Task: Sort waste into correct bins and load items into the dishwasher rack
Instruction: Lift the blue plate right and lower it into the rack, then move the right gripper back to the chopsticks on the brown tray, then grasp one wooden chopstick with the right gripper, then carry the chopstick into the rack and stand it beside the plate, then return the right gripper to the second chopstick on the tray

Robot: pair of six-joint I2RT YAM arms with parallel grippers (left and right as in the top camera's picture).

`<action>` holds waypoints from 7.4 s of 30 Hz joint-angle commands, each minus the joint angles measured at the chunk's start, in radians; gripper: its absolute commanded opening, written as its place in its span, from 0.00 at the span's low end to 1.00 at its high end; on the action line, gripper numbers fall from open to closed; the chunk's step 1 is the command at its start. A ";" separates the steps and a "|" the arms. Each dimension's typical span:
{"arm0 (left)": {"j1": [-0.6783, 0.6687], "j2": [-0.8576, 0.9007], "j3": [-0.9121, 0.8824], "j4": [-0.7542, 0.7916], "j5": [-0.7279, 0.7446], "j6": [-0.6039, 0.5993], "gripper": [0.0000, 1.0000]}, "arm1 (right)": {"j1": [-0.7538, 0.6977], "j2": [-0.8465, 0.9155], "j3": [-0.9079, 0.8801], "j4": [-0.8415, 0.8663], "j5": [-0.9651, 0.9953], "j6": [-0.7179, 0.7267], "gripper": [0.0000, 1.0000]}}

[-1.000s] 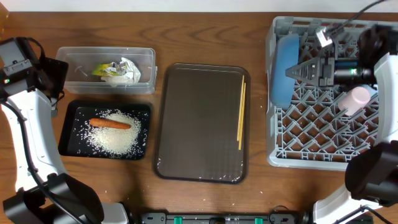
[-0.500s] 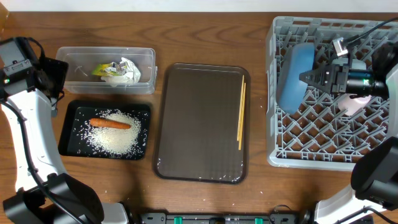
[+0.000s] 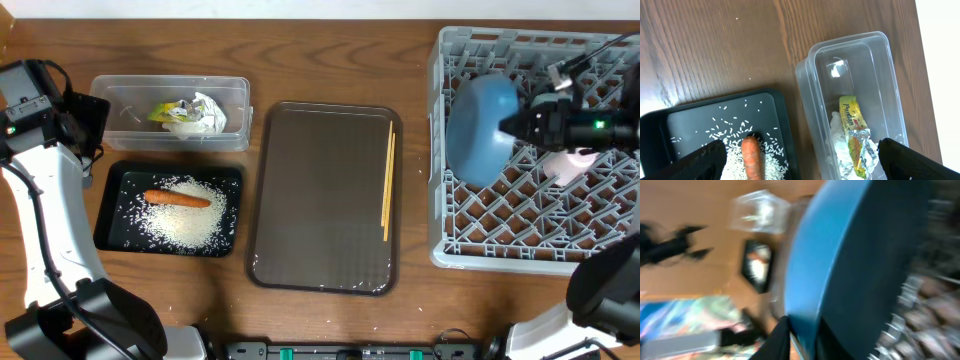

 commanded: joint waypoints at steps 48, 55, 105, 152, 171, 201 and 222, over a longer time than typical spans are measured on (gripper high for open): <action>0.004 -0.002 0.011 0.000 -0.008 0.010 0.99 | 0.917 0.198 -0.120 0.484 0.978 0.941 0.78; 0.004 -0.002 0.011 0.000 -0.008 0.009 0.98 | 0.917 0.306 -0.120 0.514 0.953 0.967 0.68; 0.004 -0.002 0.011 0.000 -0.008 0.009 0.99 | 0.931 0.356 -0.180 0.584 0.941 1.016 0.09; 0.004 -0.002 0.011 0.000 -0.008 0.010 0.99 | 0.303 -0.243 -0.289 0.405 0.802 0.588 0.01; 0.004 -0.002 0.011 0.000 -0.008 0.010 0.98 | 0.338 -0.218 -0.336 0.643 0.649 0.464 0.01; 0.004 -0.002 0.011 0.000 -0.008 0.010 0.99 | 0.440 -0.071 -0.337 0.638 0.756 0.506 0.01; 0.004 -0.002 0.011 0.000 -0.008 0.010 0.98 | 0.440 -0.092 -0.287 0.579 0.732 0.534 0.30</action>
